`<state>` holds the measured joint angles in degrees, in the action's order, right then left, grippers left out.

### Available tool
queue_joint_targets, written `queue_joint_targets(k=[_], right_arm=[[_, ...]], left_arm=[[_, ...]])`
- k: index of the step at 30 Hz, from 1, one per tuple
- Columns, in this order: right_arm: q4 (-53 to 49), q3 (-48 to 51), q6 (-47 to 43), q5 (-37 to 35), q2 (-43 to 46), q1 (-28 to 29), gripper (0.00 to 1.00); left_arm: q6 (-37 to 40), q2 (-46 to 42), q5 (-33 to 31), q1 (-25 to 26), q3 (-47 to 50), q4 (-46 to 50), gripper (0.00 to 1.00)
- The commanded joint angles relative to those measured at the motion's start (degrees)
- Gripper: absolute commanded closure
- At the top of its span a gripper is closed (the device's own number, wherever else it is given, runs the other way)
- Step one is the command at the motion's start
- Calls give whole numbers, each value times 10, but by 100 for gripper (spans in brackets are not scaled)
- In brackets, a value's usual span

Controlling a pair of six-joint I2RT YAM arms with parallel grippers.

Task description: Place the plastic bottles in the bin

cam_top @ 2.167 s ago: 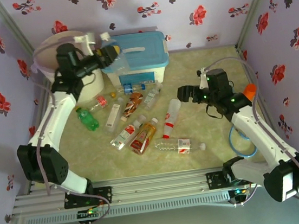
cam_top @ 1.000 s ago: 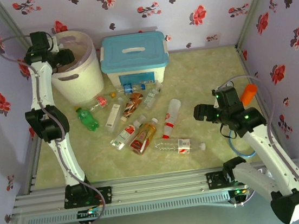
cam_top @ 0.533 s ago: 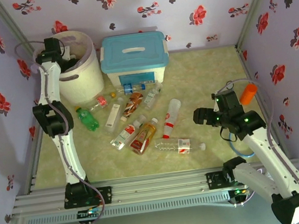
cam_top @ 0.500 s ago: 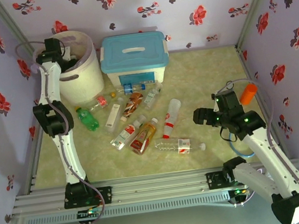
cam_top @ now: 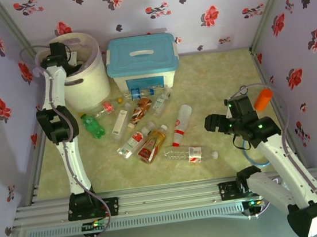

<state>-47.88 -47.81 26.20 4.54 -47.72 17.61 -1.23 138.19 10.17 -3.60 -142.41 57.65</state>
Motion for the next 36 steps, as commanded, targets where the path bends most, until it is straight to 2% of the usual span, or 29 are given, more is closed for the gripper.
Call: queue_joint_targets(k=[1,6,11,16,19,21,23,25,27,28,29,32,36], right_arm=[[-4,2,11,-7,-5,-4,6],[-20,1,10,-10,-15,-4,6],[30,24,41,18,-11,-2,9],[66,47,69,50,-12,17,15],[19,26,44,12,-18,65,17],[-11,6,-41,8,-20,94,18],[-29,-26,-65,-11,-25,86,22],[51,-26,-143,84,-24,78,23],[105,-37,-205,108,-42,96,22],[95,-53,-248,122,-60,99,21],[62,-79,-303,128,-84,102,18],[-58,-155,-438,79,-150,108,10],[-166,-173,-563,35,-195,139,9]], left_arm=[[6,-8,22,4,-15,-3,19],[12,-26,40,3,-26,-5,9],[16,-64,40,3,-25,-10,0],[21,-125,35,3,-9,-34,0],[27,-164,14,3,-2,-46,0],[28,-194,-5,3,7,-47,0],[28,-225,-22,3,29,-78,0],[24,-263,-40,3,69,-108,0],[13,-304,-53,3,119,-141,0],[10,-321,-55,3,137,-149,0],[10,-339,-58,3,155,-153,0],[9,-397,-78,3,212,-166,0],[-1,-493,-82,3,331,-218,0]])
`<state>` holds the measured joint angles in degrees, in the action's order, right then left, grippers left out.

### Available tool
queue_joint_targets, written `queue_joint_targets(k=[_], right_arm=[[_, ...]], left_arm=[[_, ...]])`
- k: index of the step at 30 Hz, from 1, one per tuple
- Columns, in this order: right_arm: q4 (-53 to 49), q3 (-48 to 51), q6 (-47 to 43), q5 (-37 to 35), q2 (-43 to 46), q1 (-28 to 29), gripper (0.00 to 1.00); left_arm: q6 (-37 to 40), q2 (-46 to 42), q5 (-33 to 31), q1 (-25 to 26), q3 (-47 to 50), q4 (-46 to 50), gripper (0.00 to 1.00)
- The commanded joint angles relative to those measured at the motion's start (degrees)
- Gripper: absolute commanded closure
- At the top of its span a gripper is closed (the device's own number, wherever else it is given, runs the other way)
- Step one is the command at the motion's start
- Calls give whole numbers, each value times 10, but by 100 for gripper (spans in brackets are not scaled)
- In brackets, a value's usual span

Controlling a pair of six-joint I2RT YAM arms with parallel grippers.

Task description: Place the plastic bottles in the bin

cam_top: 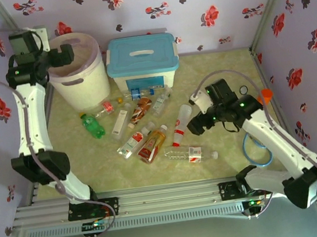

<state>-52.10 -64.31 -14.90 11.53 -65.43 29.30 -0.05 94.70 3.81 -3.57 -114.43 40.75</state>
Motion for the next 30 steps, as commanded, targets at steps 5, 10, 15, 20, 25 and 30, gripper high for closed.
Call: queue_joint_targets(k=[5,10,15,20,25,30], right_arm=[[-139,22,-165,-47,-50,88,8],[-123,73,-149,-74,-83,137,5],[-47,139,-163,-51,-93,138,6],[29,173,-162,-47,-119,142,7],[58,184,-161,-46,-164,145,5],[63,189,-155,-46,-177,146,17]], left_arm=[[-91,-169,-10,9,220,-136,0],[-127,-232,8,47,324,-178,0],[-144,-259,103,72,357,-171,0],[-160,-291,121,85,381,-182,0],[-161,-294,117,86,386,-191,0],[-158,-283,114,86,384,-189,0]])
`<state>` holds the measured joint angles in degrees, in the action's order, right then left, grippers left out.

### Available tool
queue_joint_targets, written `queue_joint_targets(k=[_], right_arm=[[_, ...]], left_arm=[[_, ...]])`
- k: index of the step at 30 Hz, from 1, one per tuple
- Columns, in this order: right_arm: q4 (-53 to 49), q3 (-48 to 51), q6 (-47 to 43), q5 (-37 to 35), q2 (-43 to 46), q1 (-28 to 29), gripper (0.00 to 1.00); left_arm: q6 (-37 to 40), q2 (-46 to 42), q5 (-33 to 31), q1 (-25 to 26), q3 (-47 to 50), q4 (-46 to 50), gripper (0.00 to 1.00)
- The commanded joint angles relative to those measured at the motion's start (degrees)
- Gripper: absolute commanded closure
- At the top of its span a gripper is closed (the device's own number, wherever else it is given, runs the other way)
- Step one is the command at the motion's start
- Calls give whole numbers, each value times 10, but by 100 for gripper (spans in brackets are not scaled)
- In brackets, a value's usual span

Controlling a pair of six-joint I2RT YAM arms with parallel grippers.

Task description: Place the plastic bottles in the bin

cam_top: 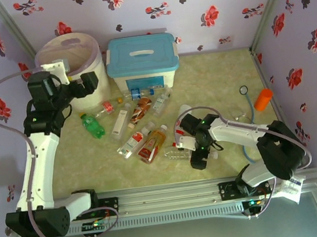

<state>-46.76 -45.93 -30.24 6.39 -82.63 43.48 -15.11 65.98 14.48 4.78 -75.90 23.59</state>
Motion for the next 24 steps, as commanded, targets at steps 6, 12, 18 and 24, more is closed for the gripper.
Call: queue_joint_targets(k=[6,12,18,24], right_arm=[[-9,-5,11,29,-14,6,31],[-26,-16,19,41,19,6,40],[-44,-42,24,43,114,5,40],[27,-40,95,15,207,-34,47]], left_arm=[[4,11,-15,1,6,-18,0],[-6,10,-19,2,7,-25,0],[-20,7,-13,9,7,-25,0],[-45,-13,-3,28,4,-31,0]])
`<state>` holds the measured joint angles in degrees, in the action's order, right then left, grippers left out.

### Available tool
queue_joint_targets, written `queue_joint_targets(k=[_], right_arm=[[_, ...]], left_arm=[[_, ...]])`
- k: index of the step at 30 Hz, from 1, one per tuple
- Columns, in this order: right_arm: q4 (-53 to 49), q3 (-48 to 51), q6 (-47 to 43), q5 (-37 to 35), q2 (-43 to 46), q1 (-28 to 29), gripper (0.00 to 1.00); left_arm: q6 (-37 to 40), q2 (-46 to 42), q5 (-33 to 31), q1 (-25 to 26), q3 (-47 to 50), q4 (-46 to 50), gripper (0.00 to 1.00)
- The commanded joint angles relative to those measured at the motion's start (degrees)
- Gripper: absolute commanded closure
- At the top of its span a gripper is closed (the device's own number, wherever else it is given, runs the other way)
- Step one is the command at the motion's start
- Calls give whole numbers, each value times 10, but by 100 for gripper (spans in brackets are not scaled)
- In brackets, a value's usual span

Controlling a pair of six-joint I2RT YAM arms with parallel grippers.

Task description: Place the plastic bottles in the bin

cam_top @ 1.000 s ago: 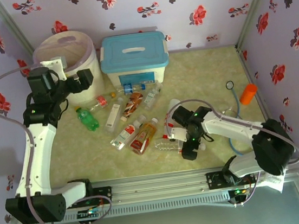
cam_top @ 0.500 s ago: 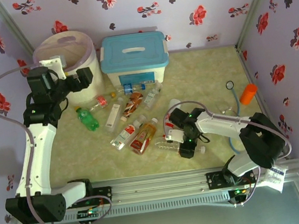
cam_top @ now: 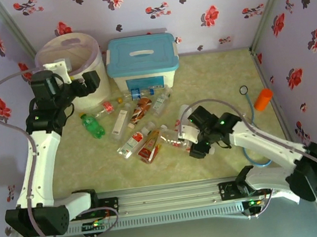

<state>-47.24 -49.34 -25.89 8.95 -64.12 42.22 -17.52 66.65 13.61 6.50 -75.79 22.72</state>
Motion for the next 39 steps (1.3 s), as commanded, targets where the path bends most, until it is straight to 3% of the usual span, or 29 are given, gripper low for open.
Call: queue_joint_targets(k=[1,3,6,9,16,21,25,39], right_arm=[[50,-5,73,-9,30,-32,51],[100,1,126,-17,46,-52,56],[167,-1,222,-46,49,-78,67],[219,-10,276,-73,38,-83,67],[433,31,412,-23,36,-82,69],[478,22,440,20,4,-80,68],[503,25,444,47,-2,-75,67],[572,40,491,88,-23,-75,67]], left_arm=[[-24,-23,7,15,3,-21,0],[-44,-33,27,28,12,-35,0],[-131,-31,138,46,55,-143,0],[-200,2,189,92,70,-220,0],[-261,119,194,227,85,-339,0],[-263,185,187,293,77,-373,0],[-286,216,188,319,74,-412,1],[-319,277,200,341,58,-468,27]])
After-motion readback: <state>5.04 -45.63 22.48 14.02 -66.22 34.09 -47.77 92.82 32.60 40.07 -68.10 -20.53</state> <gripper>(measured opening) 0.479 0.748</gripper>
